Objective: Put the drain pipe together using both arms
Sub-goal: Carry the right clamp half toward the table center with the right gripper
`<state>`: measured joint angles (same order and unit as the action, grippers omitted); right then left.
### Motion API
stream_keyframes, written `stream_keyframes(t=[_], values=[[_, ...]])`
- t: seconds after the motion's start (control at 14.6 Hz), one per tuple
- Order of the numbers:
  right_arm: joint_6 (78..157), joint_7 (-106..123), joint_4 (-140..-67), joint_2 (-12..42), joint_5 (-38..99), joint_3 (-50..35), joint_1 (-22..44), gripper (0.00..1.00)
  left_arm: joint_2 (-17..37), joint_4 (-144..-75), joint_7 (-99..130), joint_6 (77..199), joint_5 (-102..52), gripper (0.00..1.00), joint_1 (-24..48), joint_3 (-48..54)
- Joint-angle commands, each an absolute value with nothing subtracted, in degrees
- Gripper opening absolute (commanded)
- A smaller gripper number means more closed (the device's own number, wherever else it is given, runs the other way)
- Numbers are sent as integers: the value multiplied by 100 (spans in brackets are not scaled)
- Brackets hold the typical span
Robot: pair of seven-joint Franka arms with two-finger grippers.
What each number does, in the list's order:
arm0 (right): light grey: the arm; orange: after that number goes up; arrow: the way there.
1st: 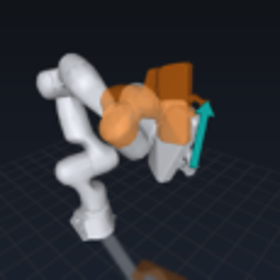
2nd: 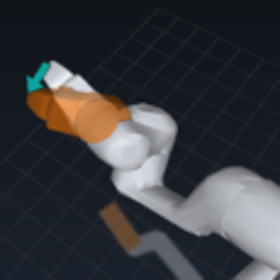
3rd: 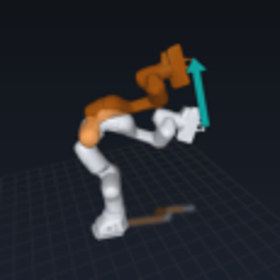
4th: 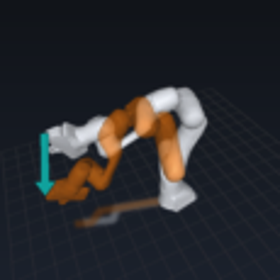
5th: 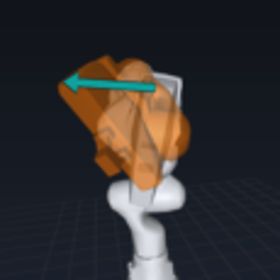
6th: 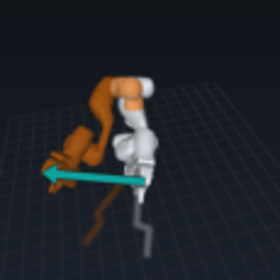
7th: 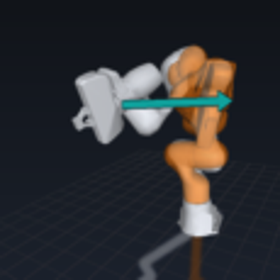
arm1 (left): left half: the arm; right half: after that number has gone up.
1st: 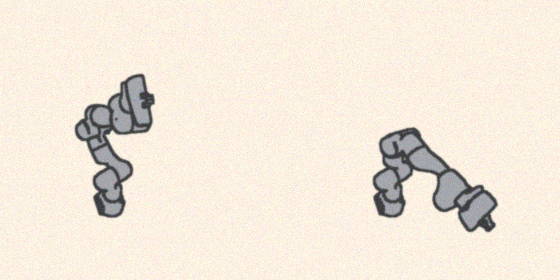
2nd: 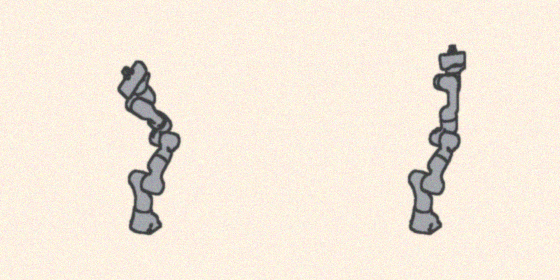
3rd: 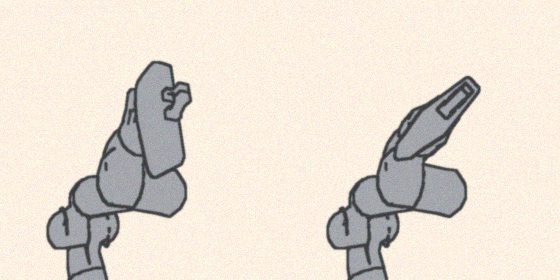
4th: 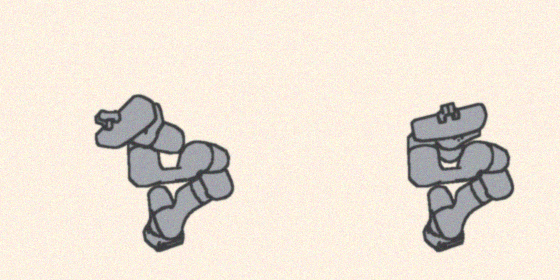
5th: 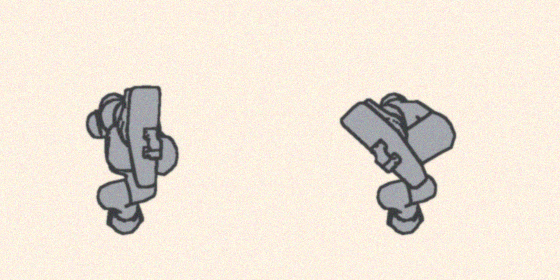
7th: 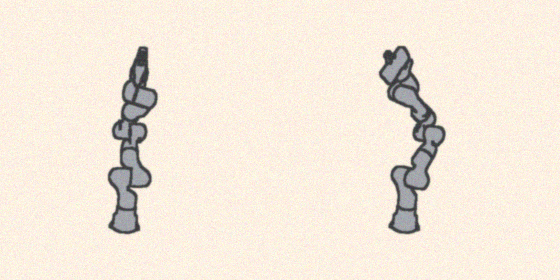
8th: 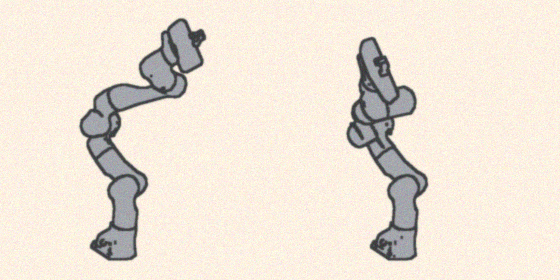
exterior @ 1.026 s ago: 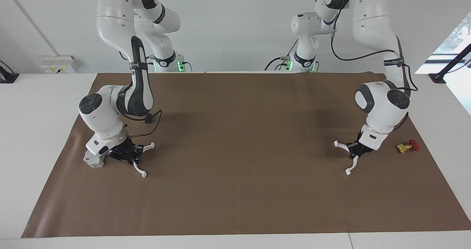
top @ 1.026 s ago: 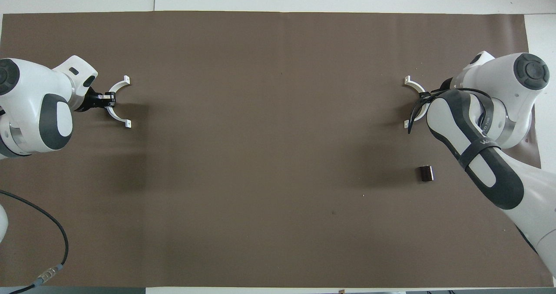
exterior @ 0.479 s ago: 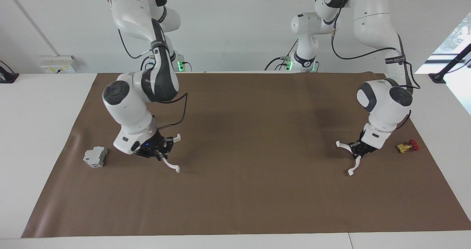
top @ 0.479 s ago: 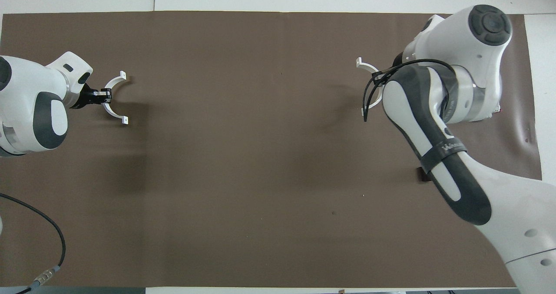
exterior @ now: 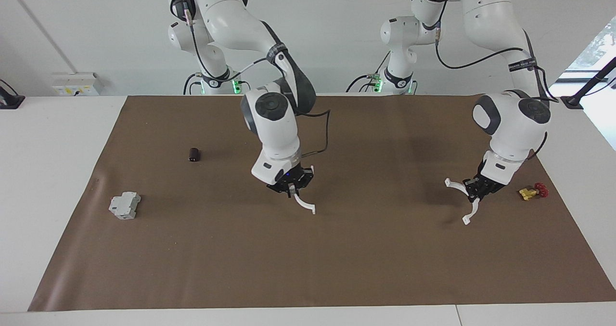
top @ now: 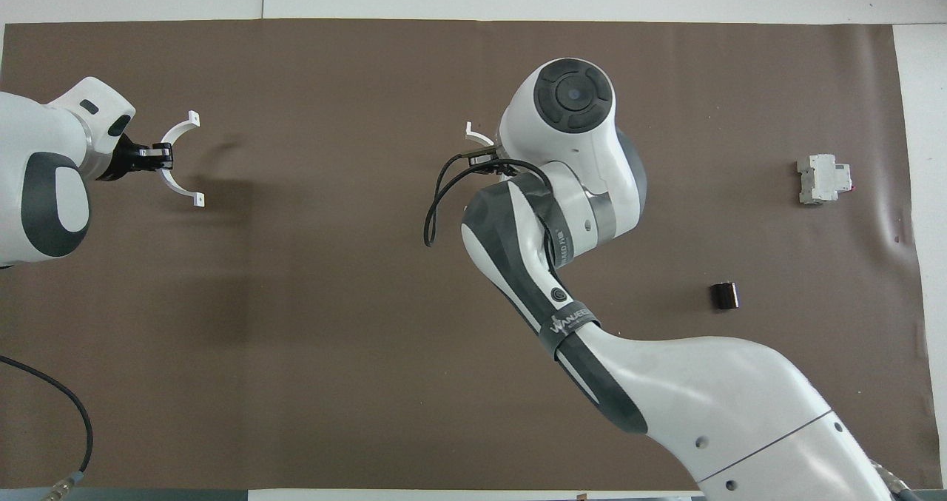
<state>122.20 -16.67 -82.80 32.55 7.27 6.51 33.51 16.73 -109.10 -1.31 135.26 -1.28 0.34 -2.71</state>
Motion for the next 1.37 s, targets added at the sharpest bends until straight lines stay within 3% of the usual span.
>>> stream_keyframes(t=[0.0,0.27,0.55,1.3], values=[[12365,-1837,-7989,3525,502,677,3533,0,1486,-10908,-176,13255,-61,0,26,-299],[12471,-1793,-8331,3472,308,677,3525,0,1477,-10837,-176,13175,-61,0,26,-299],[13086,-1767,-8885,3349,255,677,3507,0,1468,-10828,-176,13166,-62,0,44,-290],[13570,-1723,-9062,3489,255,650,3717,0,1450,-10828,-167,13184,-61,0,79,-299]])
